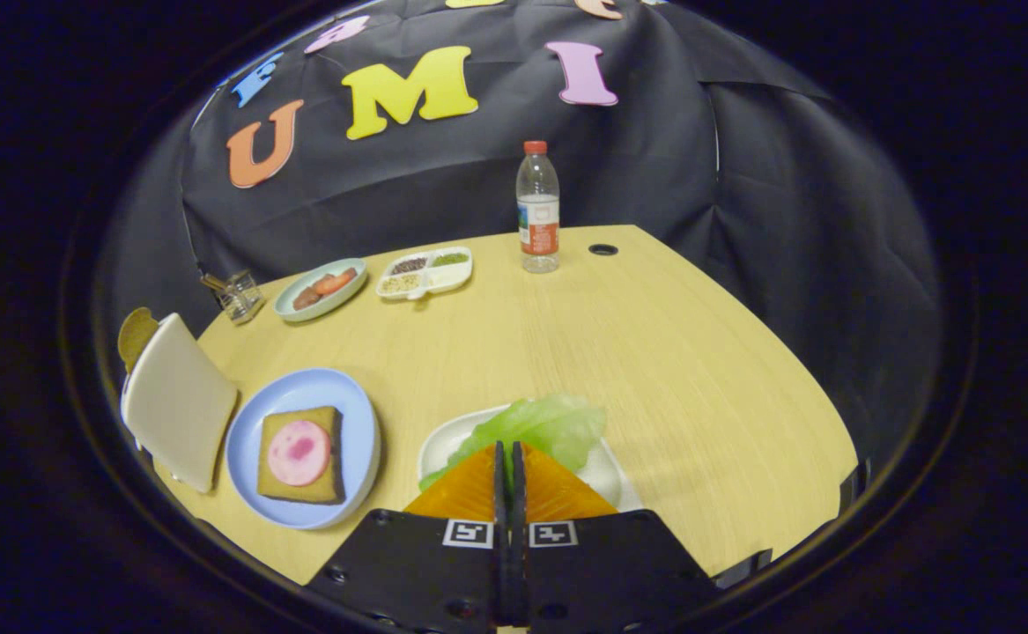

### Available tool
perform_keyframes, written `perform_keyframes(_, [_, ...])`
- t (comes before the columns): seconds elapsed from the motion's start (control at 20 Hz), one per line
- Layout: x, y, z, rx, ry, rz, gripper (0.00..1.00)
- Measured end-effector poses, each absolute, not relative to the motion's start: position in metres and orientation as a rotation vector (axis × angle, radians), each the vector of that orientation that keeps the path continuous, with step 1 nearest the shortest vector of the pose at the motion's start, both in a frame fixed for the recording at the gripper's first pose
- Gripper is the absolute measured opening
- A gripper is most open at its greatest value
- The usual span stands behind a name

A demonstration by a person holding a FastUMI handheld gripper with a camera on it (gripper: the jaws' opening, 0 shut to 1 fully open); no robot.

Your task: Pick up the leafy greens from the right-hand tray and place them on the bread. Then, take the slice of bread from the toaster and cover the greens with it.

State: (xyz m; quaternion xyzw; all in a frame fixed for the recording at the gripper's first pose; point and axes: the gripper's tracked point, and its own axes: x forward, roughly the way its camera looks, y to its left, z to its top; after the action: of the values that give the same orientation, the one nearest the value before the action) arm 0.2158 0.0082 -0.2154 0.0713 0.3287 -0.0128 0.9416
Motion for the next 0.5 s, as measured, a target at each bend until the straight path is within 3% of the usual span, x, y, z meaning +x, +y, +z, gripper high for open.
perform_keyframes(0.5, [0.205, 0.126, -0.137, 0.087, 0.525, 0.160, 0.00])
